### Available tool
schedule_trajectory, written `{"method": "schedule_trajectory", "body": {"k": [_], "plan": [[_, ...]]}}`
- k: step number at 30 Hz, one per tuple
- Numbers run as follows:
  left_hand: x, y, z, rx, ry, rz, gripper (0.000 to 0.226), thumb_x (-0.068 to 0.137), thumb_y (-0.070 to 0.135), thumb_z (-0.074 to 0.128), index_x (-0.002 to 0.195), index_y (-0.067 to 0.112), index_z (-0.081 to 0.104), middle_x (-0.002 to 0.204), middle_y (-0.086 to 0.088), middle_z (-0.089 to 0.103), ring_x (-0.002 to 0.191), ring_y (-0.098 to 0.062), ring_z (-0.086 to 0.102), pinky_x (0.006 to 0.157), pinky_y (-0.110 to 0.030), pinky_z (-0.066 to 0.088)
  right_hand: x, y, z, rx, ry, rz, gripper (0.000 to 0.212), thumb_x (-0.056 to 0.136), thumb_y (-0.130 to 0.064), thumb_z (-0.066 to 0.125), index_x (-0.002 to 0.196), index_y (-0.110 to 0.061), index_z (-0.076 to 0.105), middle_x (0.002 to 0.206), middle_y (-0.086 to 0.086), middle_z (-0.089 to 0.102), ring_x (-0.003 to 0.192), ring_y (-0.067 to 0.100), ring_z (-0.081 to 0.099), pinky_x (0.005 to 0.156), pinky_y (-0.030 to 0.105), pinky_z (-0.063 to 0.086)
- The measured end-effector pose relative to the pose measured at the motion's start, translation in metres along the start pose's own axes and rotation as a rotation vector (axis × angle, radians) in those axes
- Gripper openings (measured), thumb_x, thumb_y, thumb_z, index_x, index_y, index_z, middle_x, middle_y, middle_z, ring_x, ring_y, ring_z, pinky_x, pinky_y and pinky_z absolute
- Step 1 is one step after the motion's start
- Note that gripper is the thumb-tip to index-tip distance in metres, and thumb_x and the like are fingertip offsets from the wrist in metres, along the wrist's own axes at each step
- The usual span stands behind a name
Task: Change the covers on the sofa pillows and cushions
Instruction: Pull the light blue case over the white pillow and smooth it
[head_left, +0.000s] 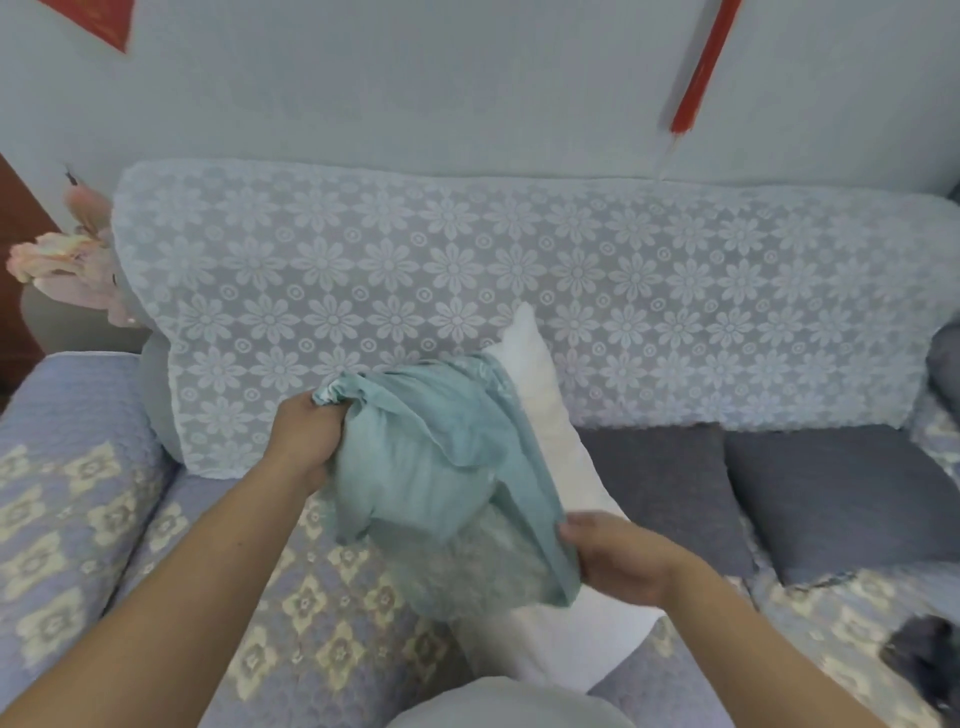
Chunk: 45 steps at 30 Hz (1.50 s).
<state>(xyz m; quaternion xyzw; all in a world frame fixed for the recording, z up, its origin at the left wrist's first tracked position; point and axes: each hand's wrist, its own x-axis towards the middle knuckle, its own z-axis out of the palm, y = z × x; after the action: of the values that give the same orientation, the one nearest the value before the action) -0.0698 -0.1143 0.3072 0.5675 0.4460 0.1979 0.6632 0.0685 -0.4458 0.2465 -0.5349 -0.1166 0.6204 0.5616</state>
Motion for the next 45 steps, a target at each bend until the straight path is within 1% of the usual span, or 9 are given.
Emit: {"method": "schedule_trajectory", "body": {"k": [5,8,11,18,22,26,32,38,45], "plan": [[0.013,0.0,-0.003,0.066,0.039,-0.007,0.008,0.092,0.004,0.064,0.09,0.007,0.071,0.093,-0.013,0.073,0.086,-0.028,0.068,0.077,-0.036,0.056,-0.025,-0.014,-0.026,-0.316,0.145,0.076,0.042,0.089,-0.014,0.073,0.127,-0.002,0.06,0.127,0.011,0.068,0.121,0.024,0.062,0.112,0.04,0.042],[0.013,0.004,0.002,0.147,0.034,0.081,0.008,0.093,0.005,0.064,0.094,0.009,0.071,0.086,-0.006,0.07,0.079,-0.022,0.065,0.064,-0.029,0.051,-0.035,-0.055,-0.029,0.042,0.344,-0.202,0.065,0.075,-0.036,0.086,0.12,0.004,0.06,0.126,0.023,0.064,0.113,0.034,0.063,0.097,0.045,0.053],[0.017,0.006,0.008,0.244,0.009,0.152,0.01,0.09,0.011,0.068,0.084,0.017,0.073,0.086,-0.007,0.074,0.081,-0.026,0.068,0.074,-0.042,0.056,-0.036,-0.094,-0.014,0.351,0.405,-0.416,0.049,0.098,-0.032,0.056,0.134,0.002,0.057,0.132,0.021,0.062,0.121,0.034,0.06,0.094,0.043,0.056],[0.012,0.016,0.023,0.176,-0.133,0.134,0.021,0.09,0.001,0.07,0.086,0.021,0.075,0.081,-0.001,0.077,0.083,-0.023,0.072,0.083,-0.041,0.058,-0.012,-0.12,-0.018,0.516,0.568,-0.366,0.038,0.105,-0.027,0.043,0.13,-0.002,0.057,0.128,0.019,0.066,0.119,0.032,0.063,0.096,0.046,0.055],[0.001,0.012,0.029,0.16,-0.201,0.139,0.021,0.088,-0.002,0.071,0.09,0.019,0.077,0.089,-0.003,0.079,0.095,-0.028,0.074,0.09,-0.045,0.058,0.003,-0.115,-0.037,0.142,0.861,-0.121,0.024,0.101,-0.012,0.05,0.115,0.003,0.063,0.114,0.02,0.069,0.105,0.034,0.065,0.08,0.041,0.055],[-0.016,0.015,0.044,0.184,-0.309,0.209,0.013,0.083,0.008,0.08,0.09,0.019,0.08,0.094,-0.003,0.079,0.097,-0.024,0.073,0.09,-0.044,0.057,0.01,-0.108,-0.052,-0.891,1.216,0.142,0.03,0.097,-0.008,0.049,0.125,-0.002,0.059,0.122,0.019,0.062,0.112,0.035,0.06,0.085,0.038,0.052],[-0.032,0.024,0.074,0.363,-0.447,0.363,0.01,0.081,0.014,0.082,0.089,0.012,0.076,0.086,-0.007,0.075,0.076,-0.01,0.062,0.077,-0.037,0.054,0.022,-0.138,0.061,-1.032,0.56,-0.561,0.038,0.096,-0.035,0.062,0.133,-0.029,0.056,0.13,-0.016,0.051,0.12,0.001,0.047,0.103,0.019,0.035],[-0.055,-0.008,0.034,0.555,-0.61,0.538,0.015,0.081,0.004,0.081,0.088,0.017,0.077,0.085,0.018,0.071,0.079,0.003,0.064,0.072,-0.015,0.048,0.038,-0.145,0.0,-1.096,0.9,-0.358,0.049,0.102,-0.035,0.052,0.145,-0.012,0.047,0.154,0.01,0.04,0.144,0.024,0.031,0.118,0.037,0.02],[-0.07,-0.054,-0.027,0.604,-0.802,0.521,0.015,0.088,0.018,0.079,0.103,0.021,0.08,0.105,0.013,0.071,0.101,-0.006,0.068,0.088,-0.023,0.052,0.07,-0.156,-0.014,-0.964,0.698,-0.265,0.074,0.098,-0.049,0.054,0.159,-0.025,0.02,0.164,-0.001,0.022,0.151,0.022,0.02,0.122,0.044,0.019]]}}
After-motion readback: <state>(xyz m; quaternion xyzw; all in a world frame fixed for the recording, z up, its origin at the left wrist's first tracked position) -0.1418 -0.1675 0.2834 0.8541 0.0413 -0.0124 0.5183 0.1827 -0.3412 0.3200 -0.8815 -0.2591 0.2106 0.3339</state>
